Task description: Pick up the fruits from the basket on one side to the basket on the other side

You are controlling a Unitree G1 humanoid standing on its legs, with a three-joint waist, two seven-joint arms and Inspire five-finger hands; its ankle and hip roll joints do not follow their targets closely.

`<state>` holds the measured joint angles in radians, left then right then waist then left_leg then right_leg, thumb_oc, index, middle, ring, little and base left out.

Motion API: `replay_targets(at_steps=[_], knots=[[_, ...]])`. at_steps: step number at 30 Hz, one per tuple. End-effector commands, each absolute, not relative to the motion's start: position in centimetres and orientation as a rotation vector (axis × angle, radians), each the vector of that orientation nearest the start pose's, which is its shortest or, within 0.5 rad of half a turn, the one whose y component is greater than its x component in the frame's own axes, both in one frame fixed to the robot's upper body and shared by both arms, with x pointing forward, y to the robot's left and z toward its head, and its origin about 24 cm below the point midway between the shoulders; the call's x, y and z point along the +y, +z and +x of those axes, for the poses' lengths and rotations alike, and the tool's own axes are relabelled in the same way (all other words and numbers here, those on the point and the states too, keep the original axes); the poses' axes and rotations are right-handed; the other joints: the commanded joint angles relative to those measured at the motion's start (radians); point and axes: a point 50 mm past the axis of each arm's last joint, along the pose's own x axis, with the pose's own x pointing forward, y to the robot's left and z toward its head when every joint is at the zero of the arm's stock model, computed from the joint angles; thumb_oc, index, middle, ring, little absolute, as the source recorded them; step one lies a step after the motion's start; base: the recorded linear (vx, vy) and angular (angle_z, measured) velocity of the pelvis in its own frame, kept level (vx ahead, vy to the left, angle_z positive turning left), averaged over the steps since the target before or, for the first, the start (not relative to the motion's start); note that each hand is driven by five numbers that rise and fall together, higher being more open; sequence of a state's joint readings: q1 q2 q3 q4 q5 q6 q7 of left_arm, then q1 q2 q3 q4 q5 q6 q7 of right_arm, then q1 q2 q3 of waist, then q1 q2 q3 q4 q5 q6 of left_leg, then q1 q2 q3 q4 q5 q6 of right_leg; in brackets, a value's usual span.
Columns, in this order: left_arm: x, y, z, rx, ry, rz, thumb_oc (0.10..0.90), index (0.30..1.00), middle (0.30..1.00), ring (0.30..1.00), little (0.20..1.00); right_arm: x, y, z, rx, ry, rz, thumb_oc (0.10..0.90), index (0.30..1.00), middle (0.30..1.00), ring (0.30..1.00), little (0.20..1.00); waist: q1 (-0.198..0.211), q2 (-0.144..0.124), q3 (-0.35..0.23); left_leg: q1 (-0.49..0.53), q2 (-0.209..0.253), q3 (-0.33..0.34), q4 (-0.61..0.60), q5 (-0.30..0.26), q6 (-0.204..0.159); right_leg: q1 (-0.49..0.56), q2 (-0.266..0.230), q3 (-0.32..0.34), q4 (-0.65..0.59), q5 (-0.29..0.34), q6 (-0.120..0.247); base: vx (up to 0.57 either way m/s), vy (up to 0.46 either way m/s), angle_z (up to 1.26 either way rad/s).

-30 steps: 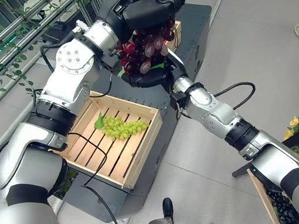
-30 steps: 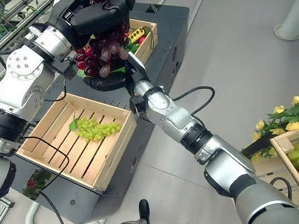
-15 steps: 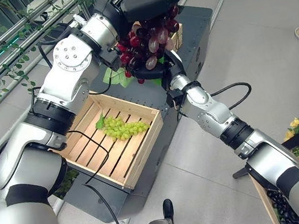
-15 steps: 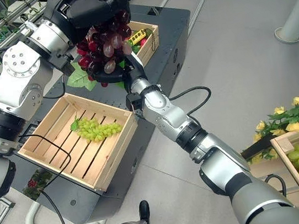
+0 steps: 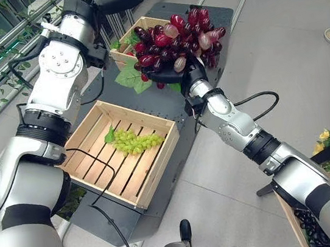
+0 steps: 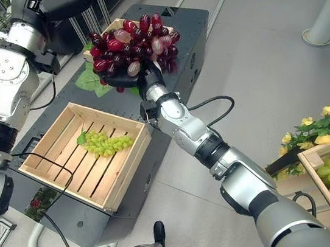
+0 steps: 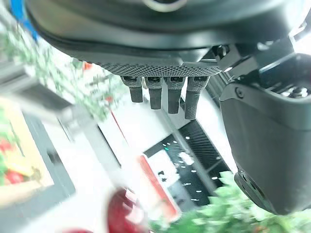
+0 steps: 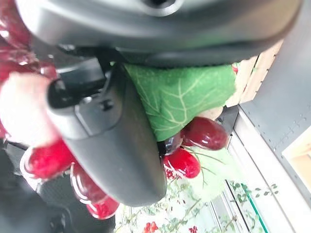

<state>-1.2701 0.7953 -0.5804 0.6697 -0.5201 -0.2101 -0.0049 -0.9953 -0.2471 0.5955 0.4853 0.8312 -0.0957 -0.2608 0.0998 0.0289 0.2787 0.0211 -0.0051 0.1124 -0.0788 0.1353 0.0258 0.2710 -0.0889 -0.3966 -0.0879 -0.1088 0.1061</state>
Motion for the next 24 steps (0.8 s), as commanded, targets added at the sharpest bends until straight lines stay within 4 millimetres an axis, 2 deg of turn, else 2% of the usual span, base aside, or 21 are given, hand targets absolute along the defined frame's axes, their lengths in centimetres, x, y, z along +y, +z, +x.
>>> replay_targets(at_steps=[1,2,3,6,11,14,17,20,21,22,23,24], knots=[[22.6,32.3,38.6,-0.585,0.019,0.627,0.8,0.9,0.9,0.9,0.9,-4.7,22.0,36.5,-0.403,0.328,0.33,0.4,0.3,0.3,0.3,0.3,0.01,0.033,-0.262,0.08,0.003,-0.032,-0.008,-0.158,-0.072,-0.076,0.016,0.001,0.001,0.046,-0.059,0.0,0.0,0.0],[22.6,32.3,38.6,-0.585,0.019,0.627,0.8,0.9,0.9,0.9,0.9,-4.7,22.0,36.5,-0.403,0.328,0.331,0.4,0.3,0.3,0.3,0.3,0.01,0.033,-0.262,0.08,0.003,-0.032,-0.008,-0.158,-0.072,-0.076,0.016,0.001,0.001,0.046,-0.059,0.0,0.0,0.0],[23.5,32.2,38.5,-0.563,0.043,0.684,0.8,0.9,0.9,0.9,0.9,-5.5,21.3,36.7,-0.39,0.306,0.314,0.4,0.3,0.3,0.3,0.3,0.003,0.036,-0.26,0.081,0.004,-0.025,-0.008,-0.158,-0.073,-0.077,0.015,0.003,0.001,0.048,-0.057,0.0,0.0,0.0],[25.1,32.1,38.2,-0.535,0.083,0.69,0.8,0.9,0.9,0.9,0.9,-7.0,19.9,37.0,-0.358,0.267,0.299,0.4,0.3,0.3,0.3,0.3,-0.006,0.038,-0.255,0.085,0.006,-0.018,-0.008,-0.161,-0.072,-0.077,0.015,0.009,0.001,0.049,-0.055,0.0,0.0,0.0],[27.6,31.3,37.5,-0.538,0.164,0.588,0.8,0.9,0.9,0.9,0.9,-9.1,17.4,36.9,-0.31,0.224,0.256,0.4,0.3,0.3,0.3,0.3,-0.021,0.037,-0.247,0.089,0.008,-0.007,-0.008,-0.162,-0.073,-0.077,0.014,0.016,0.003,0.051,-0.054,0.0,0.0,0.0],[27.9,30.2,37.1,-0.571,0.144,0.512,0.8,0.9,0.9,0.9,0.9,-10.0,15.8,36.5,-0.286,0.212,0.244,0.4,0.3,0.3,0.3,0.3,-0.027,0.035,-0.241,0.091,0.009,-0.004,-0.008,-0.163,-0.073,-0.079,0.014,0.021,0.008,0.048,-0.056,0.01,-0.003,-0.02],[27.2,27.6,36.8,-0.576,0.079,0.387,0.8,0.9,0.9,0.9,0.9,-11.1,13.9,35.8,-0.262,0.191,0.241,0.4,0.3,0.3,0.3,0.3,-0.031,0.031,-0.234,0.092,0.008,-0.004,-0.008,-0.167,-0.07,-0.083,0.014,0.027,0.012,0.045,-0.058,0.01,-0.001,-0.03],[26.4,22.7,36.2,-0.523,0.029,0.244,0.8,0.9,0.9,0.9,0.9,-12.0,11.9,34.7,-0.243,0.182,0.244,0.4,0.3,0.3,0.3,0.3,-0.038,0.025,-0.222,0.094,0.007,-0.006,-0.008,-0.171,-0.066,-0.087,0.015,0.039,0.018,0.042,-0.06,0.01,0.01,-0.03],[26.3,22.2,36.1,-0.515,0.028,0.23,0.8,0.9,0.9,0.9,0.9,-12.1,11.7,34.6,-0.242,0.183,0.242,0.4,0.3,0.3,0.3,0.3,-0.04,0.025,-0.223,0.091,0.007,-0.007,-0.008,-0.17,-0.065,-0.089,0.015,0.038,0.017,0.044,-0.061,0.01,0.017,-0.06],[25.6,19.2,35.5,-0.477,0.007,0.205,0.8,0.9,0.9,0.9,0.9,-12.4,10.7,33.8,-0.234,0.185,0.235,0.4,0.3,0.3,0.3,0.3,-0.042,0.021,-0.214,0.096,0.007,-0.004,-0.008,-0.173,-0.063,-0.088,0.016,0.045,0.021,0.041,-0.061,0.02,0.015,-0.11],[24.9,17.3,34.8,-0.463,-0.011,0.216,0.8,0.9,0.9,0.9,0.9,-12.7,9.8,33.1,-0.225,0.185,0.229,0.4,0.3,0.3,0.3,0.3,-0.046,0.016,-0.209,0.096,0.007,-0.004,-0.008,-0.174,-0.061,-0.09,0.017,0.049,0.021,0.042,-0.061,0.02,0.016,-0.11],[24.6,16.4,34.5,-0.436,-0.026,0.208,0.8,0.9,0.9,0.9,0.9,-12.9,9.5,32.9,-0.219,0.183,0.229,0.4,0.3,0.3,0.3,0.3,-0.047,0.014,-0.207,0.096,0.007,-0.004,-0.008,-0.174,-0.06,-0.091,0.017,0.052,0.021,0.043,-0.061,0.02,0.013,-0.12]])
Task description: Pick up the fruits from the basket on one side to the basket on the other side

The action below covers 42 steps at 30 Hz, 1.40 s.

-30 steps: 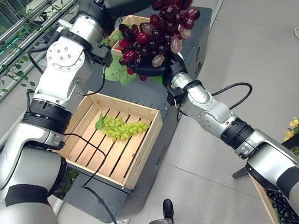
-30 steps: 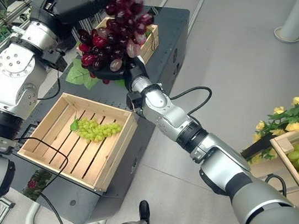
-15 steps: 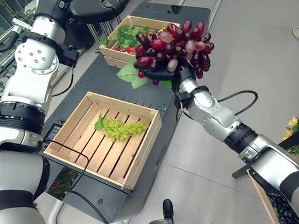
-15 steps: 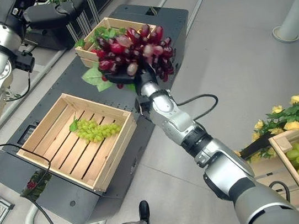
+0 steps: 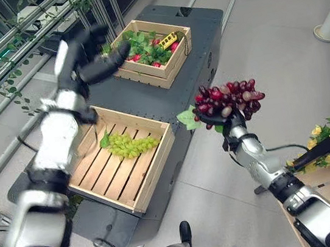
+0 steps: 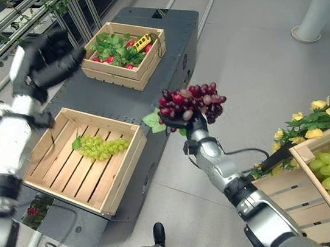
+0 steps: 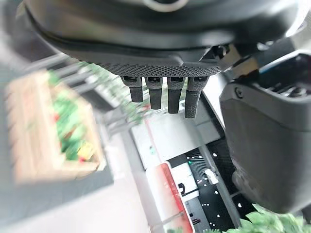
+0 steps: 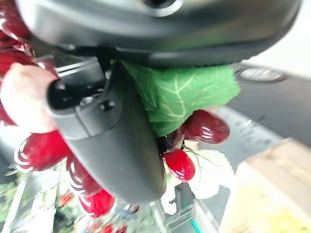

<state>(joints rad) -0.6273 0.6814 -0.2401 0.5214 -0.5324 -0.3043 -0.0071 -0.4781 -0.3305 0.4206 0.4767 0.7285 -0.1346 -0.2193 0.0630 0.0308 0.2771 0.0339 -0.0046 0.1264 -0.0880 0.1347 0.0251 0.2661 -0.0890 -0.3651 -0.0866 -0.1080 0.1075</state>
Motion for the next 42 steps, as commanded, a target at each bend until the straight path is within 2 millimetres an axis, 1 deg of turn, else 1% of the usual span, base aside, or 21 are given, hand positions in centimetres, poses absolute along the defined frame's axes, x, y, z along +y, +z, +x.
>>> replay_targets(at_steps=[1,2,3,5,6,7,9,10,15,20,23,25,26,27,28,29,30,32,34,38,42], knots=[[23.9,14.6,33.9,-0.396,-0.045,0.198,0.8,0.9,0.9,0.9,0.9,-13.3,8.7,32.3,-0.2,0.178,0.226,0.4,0.3,0.3,0.3,0.3,-0.014,0.009,-0.203,0.082,0.007,-0.016,0.001,-0.174,-0.057,-0.089,0.018,0.023,0.019,0.044,-0.062,0.02,0.009,-0.06],[23.0,12.4,32.8,-0.364,-0.059,0.184,0.8,0.9,0.9,0.9,0.9,-14.0,7.6,31.4,-0.183,0.173,0.225,0.4,0.3,0.3,0.3,0.3,-0.016,0.004,-0.195,0.087,0.007,-0.014,0.001,-0.176,-0.054,-0.088,0.02,0.029,0.02,0.044,-0.061,0.02,0.007,-0.05],[22.9,12.1,32.6,-0.355,-0.059,0.175,0.8,0.9,0.9,0.9,0.9,-14.1,7.4,31.3,-0.18,0.172,0.224,0.4,0.3,0.3,0.3,0.3,-0.017,0.004,-0.195,0.085,0.007,-0.015,0.001,-0.176,-0.053,-0.089,0.02,0.029,0.019,0.046,-0.061,0.02,0.002,-0.07],[21.5,8.4,31.0,-0.264,-0.045,0.078,0.8,0.9,0.9,0.9,0.9,-14.8,5.6,29.9,-0.135,0.167,0.221,0.4,0.3,0.3,0.3,0.3,-0.022,-0.006,-0.184,0.093,0.007,-0.009,0.001,-0.18,-0.047,-0.085,0.023,0.038,0.017,0.047,-0.06,0.02,-0.003,-0.09],[21.4,8.2,30.8,-0.255,-0.041,0.069,0.8,0.9,0.9,0.9,0.9,-14.8,5.4,29.8,-0.13,0.167,0.221,0.4,0.3,0.3,0.3,0.3,-0.024,-0.007,-0.185,0.092,0.007,-0.009,0.001,-0.18,-0.047,-0.087,0.024,0.038,0.015,0.048,-0.06,0.03,-0.007,-0.14],[21.1,6.5,30.0,-0.218,-0.02,0.051,0.8,0.9,0.9,0.9,0.9,-15.0,4.3,28.9,-0.1,0.175,0.219,0.4,0.3,0.3,0.3,0.3,-0.029,-0.012,-0.179,0.096,0.008,-0.003,0.001,-0.181,-0.046,-0.084,0.027,0.042,0.012,0.051,-0.061,0.03,-0.006,-0.15],[21.0,5.7,29.4,-0.197,-0.004,0.044,0.8,0.9,0.9,0.9,0.9,-15.2,3.6,28.4,-0.072,0.181,0.224,0.4,0.3,0.3,0.3,0.3,-0.033,-0.016,-0.177,0.098,0.009,0.002,0.001,-0.183,-0.045,-0.083,0.029,0.045,0.009,0.053,-0.061,0.03,-0.009,-0.1],[20.8,4.3,28.6,-0.153,0.028,0.0,0.8,0.9,0.9,0.9,0.9,-15.4,2.5,27.6,-0.025,0.185,0.236,0.4,0.3,0.3,0.3,0.3,-0.037,-0.022,-0.171,0.101,0.011,0.011,0.001,-0.183,-0.046,-0.082,0.032,0.048,0.007,0.055,-0.061,0.02,-0.013,-0.04],[20.3,2.1,27.3,-0.069,0.041,-0.022,0.8,0.9,0.9,0.9,0.9,-15.6,0.4,26.4,0.06,0.19,0.258,0.4,0.3,0.3,0.3,0.3,-0.041,-0.03,-0.15,0.101,0.017,0.029,0.001,-0.182,-0.045,-0.088,0.04,0.055,0.01,0.055,-0.066,-0.01,-0.034,-0.11],[20.6,0.3,26.4,0.016,0.082,-0.05,0.8,0.9,0.9,0.9,0.9,-15.0,-0.7,25.9,0.111,0.223,0.241,0.4,0.3,0.3,0.3,0.3,-0.045,-0.032,-0.132,0.102,0.021,0.036,0.001,-0.18,-0.047,-0.093,0.05,0.065,0.013,0.052,-0.073,-0.02,-0.022,-0.05],[20.9,-1.1,24.8,0.074,0.094,-0.068,0.8,0.9,0.9,0.9,0.9,-15.0,-1.6,25.0,0.165,0.243,0.246,0.4,0.3,0.3,0.3,0.3,-0.046,-0.038,-0.114,0.115,0.016,0.045,0.021,-0.175,-0.047,-0.1,0.059,0.094,0.034,0.04,-0.087,0.03,0.022,-0.07],[21.1,-1.4,24.4,0.081,0.099,-0.073,0.8,0.9,0.9,0.9,0.9,-15.1,-1.9,24.8,0.182,0.24,0.252,0.4,0.3,0.3,0.3,0.3,-0.041,-0.045,-0.101,0.087,0.011,0.031,0.096,-0.193,-0.047,-0.103,0.051,0.106,0.051,0.038,-0.092,0.02,0.088,-0.09],[21.3,-1.5,24.0,0.079,0.112,-0.086,0.8,0.9,0.9,0.9,0.9,-15.3,-2.0,24.7,0.19,0.254,0.245,0.4,0.3,0.3,0.3,0.3,-0.031,-0.056,-0.076,0.037,-0.001,-0.016,0.21,-0.226,-0.043,-0.111,0.038,0.125,0.082,0.038,-0.097,0.01,0.124,-0.22],[21.3,-1.5,24.0,0.077,0.114,-0.089,0.8,0.9,0.9,0.9,0.9,-15.4,-2.0,24.8,0.192,0.257,0.244,0.4,0.3,0.3,0.3,0.3,-0.028,-0.058,-0.07,0.024,-0.006,-0.03,0.233,-0.234,-0.04,-0.116,0.034,0.131,0.092,0.038,-0.098,-0.03,0.195,-0.58],[21.4,-1.2,24.0,0.057,0.129,-0.093,0.8,0.9,0.9,0.9,0.9,-15.2,-1.9,24.9,0.185,0.28,0.235,0.4,0.3,0.3,0.3,0.3,-0.016,-0.058,-0.037,-0.02,-0.005,-0.088,0.278,-0.236,-0.035,-0.142,0.029,0.153,0.159,0.019,-0.104,-0.05,0.146,-0.65],[21.4,-1.1,24.1,0.052,0.127,-0.092,0.8,0.9,0.9,0.9,0.9,-15.2,-1.8,25.0,0.182,0.283,0.234,0.4,0.3,0.3,0.3,0.3,-0.014,-0.056,-0.032,-0.03,-0.003,-0.103,0.273,-0.225,-0.038,-0.149,0.03,0.155,0.173,0.014,-0.106,-0.08,0.233,-0.83],[21.3,-0.8,24.4,0.025,0.124,-0.097,0.8,0.9,0.9,0.9,0.9,-15.0,-1.5,25.4,0.162,0.301,0.224,0.4,0.3,0.3,0.3,0.3,-0.012,-0.044,-0.011,-0.011,0.008,-0.124,0.189,-0.195,-0.04,-0.172,0.039,0.162,0.216,-0.01,-0.11,-0.09,0.268,-0.77],[20.9,-0.3,25.2,0.01,0.12,-0.047,0.8,0.9,0.9,0.9,0.9,-15.0,-1.8,25.4,0.188,0.253,0.255,0.4,0.3,0.3,0.3,0.3,-0.022,-0.04,0.004,-0.041,0.002,-0.103,0.233,-0.205,-0.031,-0.213,0.025,0.158,0.261,-0.021,-0.104,-0.12,0.274,-0.7],[20.7,1.6,26.6,-0.076,0.161,-0.074,0.8,0.9,0.9,0.9,0.9,-14.9,-1.9,25.4,0.185,0.251,0.263,0.4,0.3,0.3,0.3,0.3,-0.042,-0.032,0.037,-0.044,0.0,-0.092,0.219,-0.209,-0.019,-0.259,0.006,0.182,0.262,0.003,-0.078,-0.15,0.205,-0.44],[20.1,3.4,28.3,-0.161,0.193,-0.103,0.8,0.9,0.9,0.9,0.9,-15.1,-1.9,26.3,0.175,0.247,0.254,0.4,0.3,0.3,0.3,0.3,-0.068,-0.022,0.068,-0.052,-0.003,-0.06,0.19,-0.207,-0.01,-0.294,-0.005,0.218,0.221,0.043,-0.052,-0.13,0.182,-0.33],[19.2,4.3,28.8,-0.189,0.188,-0.107,0.8,0.9,0.9,0.9,0.9,-14.9,-1.2,26.5,0.136,0.206,0.276,0.4,0.3,0.3,0.3,0.3,-0.082,-0.028,0.095,-0.082,-0.016,-0.023,0.21,-0.229,0.002,-0.315,-0.018,0.249,0.183,0.08,-0.026,-0.09,0.16,-0.21]])
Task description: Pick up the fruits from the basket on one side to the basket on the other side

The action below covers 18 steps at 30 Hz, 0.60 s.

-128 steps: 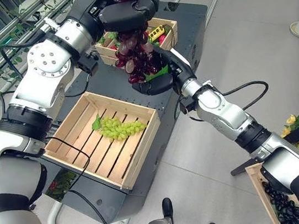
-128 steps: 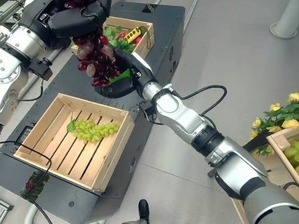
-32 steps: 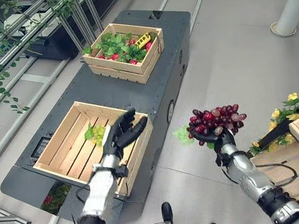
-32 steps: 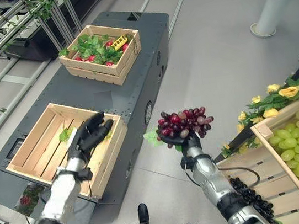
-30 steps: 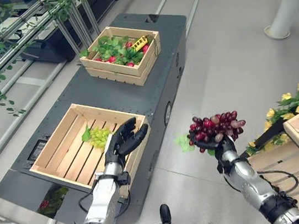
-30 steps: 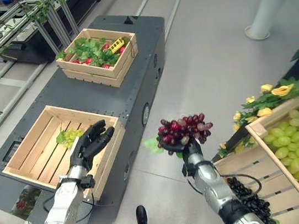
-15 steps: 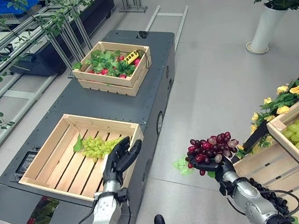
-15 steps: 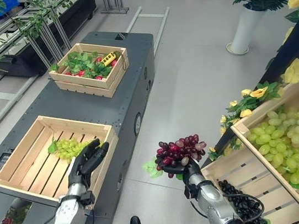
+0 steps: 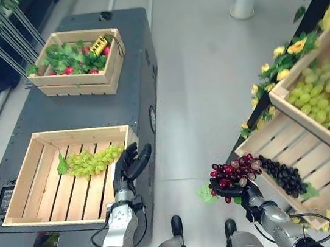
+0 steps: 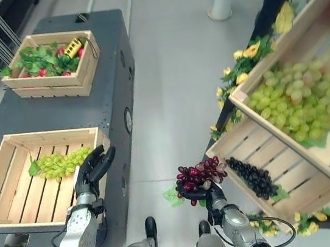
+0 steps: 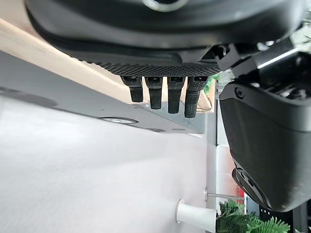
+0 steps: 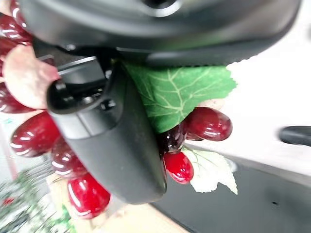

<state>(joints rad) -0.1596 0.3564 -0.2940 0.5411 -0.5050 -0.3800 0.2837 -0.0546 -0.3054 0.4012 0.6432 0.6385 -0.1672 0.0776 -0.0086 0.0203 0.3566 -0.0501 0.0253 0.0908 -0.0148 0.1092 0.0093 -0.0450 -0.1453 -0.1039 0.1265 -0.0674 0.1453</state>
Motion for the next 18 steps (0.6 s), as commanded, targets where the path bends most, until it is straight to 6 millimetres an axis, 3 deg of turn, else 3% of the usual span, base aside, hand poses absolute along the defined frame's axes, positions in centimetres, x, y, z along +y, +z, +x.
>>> replay_targets(at_steps=[1,3,4,5,6,7,8,10,12,14,18], knots=[[19.2,4.4,28.7,-0.189,0.183,-0.106,0.8,0.9,0.9,0.9,0.9,-15.1,-1.1,26.5,0.127,0.2,0.277,0.4,0.3,0.3,0.3,0.3,-0.011,-0.019,0.021,-0.004,-0.049,0.021,0.141,-0.208,0.02,-0.006,0.036,-0.012,-0.038,0.044,-0.06,-0.1,0.139,-0.31],[19.2,4.5,28.6,-0.191,0.18,-0.095,0.8,0.9,0.9,0.9,0.9,-15.2,-0.8,26.5,0.111,0.191,0.28,0.4,0.3,0.3,0.3,0.3,-0.01,-0.02,0.031,-0.012,-0.051,0.036,0.149,-0.213,0.025,-0.017,0.033,-0.017,-0.032,0.043,-0.057,-0.11,0.107,-0.37],[19.7,4.8,28.4,-0.211,0.202,-0.081,0.8,0.9,0.9,0.9,0.9,-15.0,-0.2,26.7,0.089,0.213,0.271,0.4,0.3,0.3,0.3,0.3,-0.003,-0.02,0.058,-0.041,-0.037,0.069,0.187,-0.22,0.037,-0.093,0.021,-0.055,0.097,0.013,-0.051,-0.14,0.093,-0.33],[19.7,4.8,28.4,-0.212,0.203,-0.08,0.8,0.9,0.9,0.9,0.9,-15.0,-0.1,26.8,0.088,0.213,0.27,0.4,0.3,0.3,0.3,0.3,-0.002,-0.02,0.058,-0.046,-0.036,0.072,0.19,-0.221,0.037,-0.101,0.02,-0.057,0.106,0.011,-0.051,-0.18,0.116,-0.85],[20.1,5.0,28.4,-0.225,0.222,-0.079,0.8,0.9,0.9,0.9,0.9,-14.9,0.2,27.1,0.08,0.23,0.261,0.4,0.3,0.3,0.3,0.3,0.004,-0.021,0.081,-0.058,-0.024,0.09,0.229,-0.24,0.042,-0.146,0.003,-0.079,0.234,-0.018,-0.044,-0.16,0.021,-1.06],[20.3,5.7,28.5,-0.258,0.226,-0.076,0.8,0.9,0.9,0.9,0.9,-15.1,0.8,27.6,0.059,0.23,0.25,0.4,0.3,0.3,0.3,0.3,0.012,-0.029,0.106,-0.115,-0.018,0.093,0.304,-0.262,0.049,-0.198,0.001,-0.071,0.305,-0.06,-0.06,-0.15,0.012,-1.01],[20.3,5.8,28.5,-0.26,0.225,-0.077,0.8,0.9,0.9,0.9,0.9,-15.1,0.8,27.7,0.058,0.229,0.248,0.4,0.3,0.3,0.3,0.3,0.013,-0.029,0.107,-0.119,-0.018,0.093,0.31,-0.263,0.049,-0.199,0.002,-0.072,0.303,-0.064,-0.062,-0.16,-0.109,-0.6],[19.9,6.8,28.9,-0.294,0.216,-0.108,0.8,0.9,0.9,0.9,0.9,-15.8,1.7,28.3,0.02,0.197,0.219,0.4,0.3,0.3,0.3,0.3,0.022,-0.041,0.132,-0.214,-0.016,0.089,0.439,-0.302,0.035,-0.203,0.009,-0.083,0.288,-0.093,-0.094,-0.11,-0.124,-0.23],[19.8,7.0,29.0,-0.298,0.21,-0.115,0.8,0.9,0.9,0.9,0.9,-16.0,2.0,28.5,0.009,0.189,0.215,0.4,0.3,0.3,0.3,0.3,0.022,-0.041,0.138,-0.228,-0.016,0.087,0.453,-0.309,0.034,-0.208,0.014,-0.08,0.292,-0.099,-0.099,-0.09,-0.048,0.0],[19.0,7.4,29.8,-0.308,0.205,-0.128,0.8,0.9,0.9,0.9,0.9,-17.1,4.1,30.1,-0.056,0.158,0.174,0.4,0.3,0.3,0.3,0.3,0.012,-0.046,0.163,-0.308,-0.002,0.099,0.542,-0.329,0.029,-0.291,0.02,-0.099,0.382,-0.127,-0.124,-0.14,-0.025,0.03],[17.9,7.6,29.9,-0.318,0.154,-0.125,0.8,0.9,0.9,0.9,0.9,-18.5,6.0,30.6,-0.128,0.118,0.14,0.4,0.3,0.3,0.3,0.3,0.004,-0.056,0.163,-0.395,0.007,0.089,0.645,-0.372,0.041,-0.388,0.012,-0.101,0.497,-0.159,-0.145,-0.03,0.006,0.04]])
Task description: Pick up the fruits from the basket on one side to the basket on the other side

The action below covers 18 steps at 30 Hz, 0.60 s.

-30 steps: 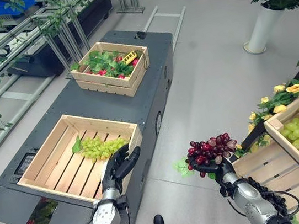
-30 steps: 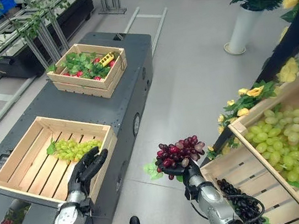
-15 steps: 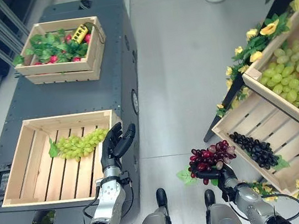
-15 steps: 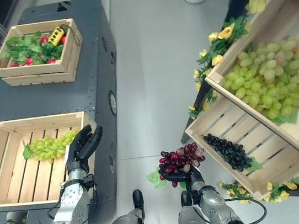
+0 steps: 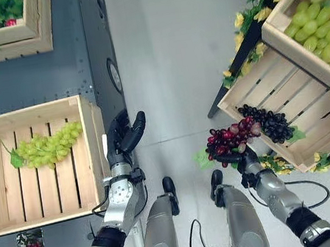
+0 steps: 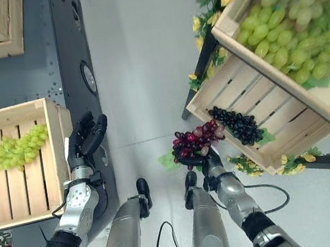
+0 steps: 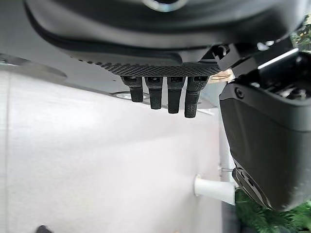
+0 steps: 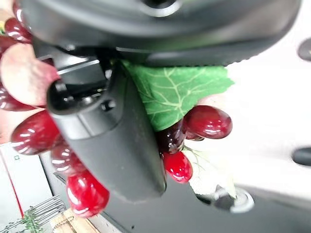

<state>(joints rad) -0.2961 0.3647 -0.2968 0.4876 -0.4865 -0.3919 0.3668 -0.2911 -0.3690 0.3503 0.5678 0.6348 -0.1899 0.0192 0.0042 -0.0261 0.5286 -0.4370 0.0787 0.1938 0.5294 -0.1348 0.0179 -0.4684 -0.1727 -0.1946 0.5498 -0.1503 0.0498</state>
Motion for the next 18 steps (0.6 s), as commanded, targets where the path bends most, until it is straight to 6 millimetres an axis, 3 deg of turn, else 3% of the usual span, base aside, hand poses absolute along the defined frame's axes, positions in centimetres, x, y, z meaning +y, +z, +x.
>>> replay_targets(at_steps=[1,5,9,13,14,18], knots=[[17.6,7.9,29.9,-0.318,0.142,-0.122,0.8,0.9,0.9,0.9,0.9,-19.0,6.9,30.8,-0.163,0.095,0.137,0.4,0.3,0.3,0.3,0.3,-0.011,-0.017,-0.009,-0.047,-0.044,-0.019,0.143,-0.146,0.04,-0.006,0.041,-0.01,0.116,-0.084,-0.056,0.0,0.0,0.0],[17.1,8.4,30.2,-0.322,0.115,-0.105,0.8,0.9,0.9,0.9,0.9,-19.9,8.9,31.5,-0.226,0.052,0.126,0.4,0.3,0.3,0.3,0.3,-0.013,-0.032,-0.009,-0.118,-0.032,-0.026,0.228,-0.18,0.051,-0.07,0.047,-0.008,0.183,-0.098,-0.064,0.0,-0.015,-0.06],[16.9,8.9,30.4,-0.318,0.096,-0.077,0.8,0.9,0.9,0.9,0.9,-22.8,11.8,32.0,-0.305,-0.055,0.169,0.4,0.3,0.3,0.3,0.3,-0.014,-0.053,-0.009,-0.213,-0.014,-0.047,0.344,-0.223,0.062,-0.154,0.051,-0.018,0.284,-0.12,-0.074,0.03,-0.03,0.02],[17.0,8.9,30.5,-0.313,0.098,-0.076,0.8,0.9,0.9,0.9,0.9,-24.1,12.7,32.0,-0.337,-0.122,0.175,0.4,0.3,0.3,0.3,0.3,-0.015,-0.064,-0.009,-0.245,-0.007,-0.054,0.374,-0.233,0.062,-0.183,0.056,-0.024,0.312,-0.125,-0.075,0.04,-0.013,0.07],[17.0,9.0,30.4,-0.31,0.094,-0.069,0.8,0.9,0.9,0.9,0.9,-25.5,13.7,32.0,-0.355,-0.188,0.17,0.4,0.3,0.3,0.3,0.3,-0.017,-0.074,-0.009,-0.275,-0.006,-0.064,0.398,-0.239,0.062,-0.209,0.061,-0.027,0.323,-0.119,-0.075,0.03,-0.019,-0.01],[17.0,9.2,30.3,-0.31,0.075,-0.055,0.8,0.9,0.9,0.9,0.9,-27.8,14.8,31.9,-0.347,-0.273,0.088,0.4,0.3,0.3,0.3,0.3,-0.014,-0.082,-0.009,-0.304,-0.004,-0.071,0.425,-0.247,0.064,-0.236,0.064,-0.03,0.34,-0.112,-0.074,0.04,-0.024,0.05]])
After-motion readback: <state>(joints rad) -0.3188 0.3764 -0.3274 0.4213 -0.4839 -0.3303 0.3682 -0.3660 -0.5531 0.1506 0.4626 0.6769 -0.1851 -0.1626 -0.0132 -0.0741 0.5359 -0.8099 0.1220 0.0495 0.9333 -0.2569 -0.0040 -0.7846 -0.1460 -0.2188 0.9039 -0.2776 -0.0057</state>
